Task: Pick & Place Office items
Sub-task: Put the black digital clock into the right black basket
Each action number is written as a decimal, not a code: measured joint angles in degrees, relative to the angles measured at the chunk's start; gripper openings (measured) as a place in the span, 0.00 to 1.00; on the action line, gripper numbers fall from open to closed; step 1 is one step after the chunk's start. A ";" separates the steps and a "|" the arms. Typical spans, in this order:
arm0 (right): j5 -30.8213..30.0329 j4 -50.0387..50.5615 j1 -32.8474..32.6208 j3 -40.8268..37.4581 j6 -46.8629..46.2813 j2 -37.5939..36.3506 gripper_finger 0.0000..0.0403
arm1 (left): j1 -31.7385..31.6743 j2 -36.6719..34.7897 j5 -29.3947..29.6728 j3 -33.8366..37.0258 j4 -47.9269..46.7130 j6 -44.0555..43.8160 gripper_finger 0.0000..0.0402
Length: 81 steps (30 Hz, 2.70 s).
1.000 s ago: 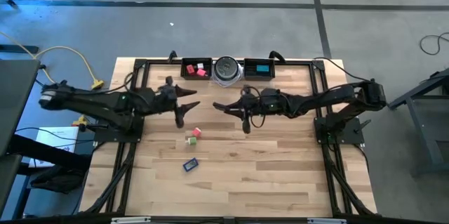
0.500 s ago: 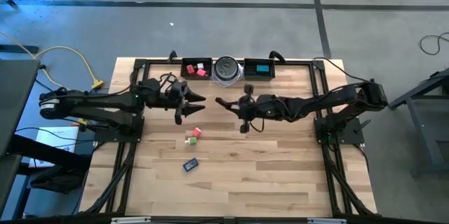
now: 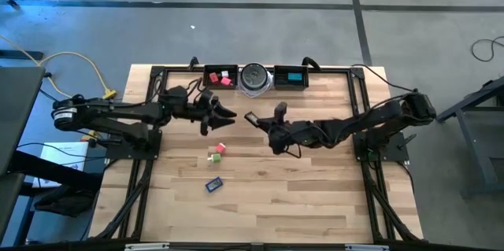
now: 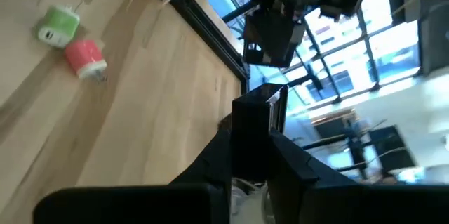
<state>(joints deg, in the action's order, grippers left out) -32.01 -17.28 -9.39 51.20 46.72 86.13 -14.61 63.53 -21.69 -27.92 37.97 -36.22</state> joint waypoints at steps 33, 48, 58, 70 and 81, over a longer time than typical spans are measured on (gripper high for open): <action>-14.48 15.52 6.97 -0.02 6.91 3.43 0.11 | -0.68 0.02 -8.46 -0.02 -1.51 -2.43 0.47; -11.23 25.71 19.55 -0.11 -4.24 2.58 0.11 | 4.33 -0.69 -8.87 -0.03 1.66 10.57 0.47; -7.20 25.35 25.62 -3.12 -4.31 2.64 0.11 | 6.93 -6.02 -4.27 -0.04 -8.19 26.84 0.47; -1.56 20.35 32.59 -4.50 -2.12 2.64 0.11 | 7.69 -9.49 -0.66 -0.04 -12.08 27.83 0.47; 2.38 20.44 38.60 -4.50 -2.41 2.67 0.11 | 7.69 -9.44 -0.75 -0.04 -13.45 27.19 0.47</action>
<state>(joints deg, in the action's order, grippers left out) -29.63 3.16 29.21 46.70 44.31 88.79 -6.92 54.08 -22.44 -27.97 24.52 -9.04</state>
